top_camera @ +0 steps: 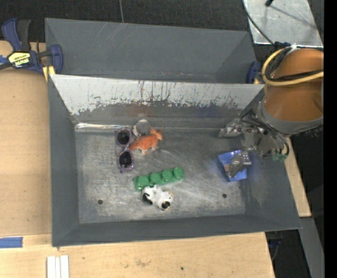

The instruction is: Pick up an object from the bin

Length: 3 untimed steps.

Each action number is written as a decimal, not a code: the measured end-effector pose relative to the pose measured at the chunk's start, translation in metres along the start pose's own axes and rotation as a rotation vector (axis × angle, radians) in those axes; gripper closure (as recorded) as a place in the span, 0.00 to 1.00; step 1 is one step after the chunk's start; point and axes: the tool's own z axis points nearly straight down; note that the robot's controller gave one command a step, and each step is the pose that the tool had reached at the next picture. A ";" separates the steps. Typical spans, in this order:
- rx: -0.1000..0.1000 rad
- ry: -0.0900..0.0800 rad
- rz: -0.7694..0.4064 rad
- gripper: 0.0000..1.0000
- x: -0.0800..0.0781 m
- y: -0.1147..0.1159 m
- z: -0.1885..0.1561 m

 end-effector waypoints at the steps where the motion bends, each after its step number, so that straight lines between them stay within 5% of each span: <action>1: 0.001 0.012 -0.069 0.00 0.001 0.042 0.013; 2: -0.004 0.005 -0.070 0.00 -0.012 0.024 0.014; 3: -0.029 0.005 -0.166 0.00 -0.031 -0.029 0.082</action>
Offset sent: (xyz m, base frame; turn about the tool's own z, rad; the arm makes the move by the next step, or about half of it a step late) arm 0.0233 -0.0510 -0.0174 0.0137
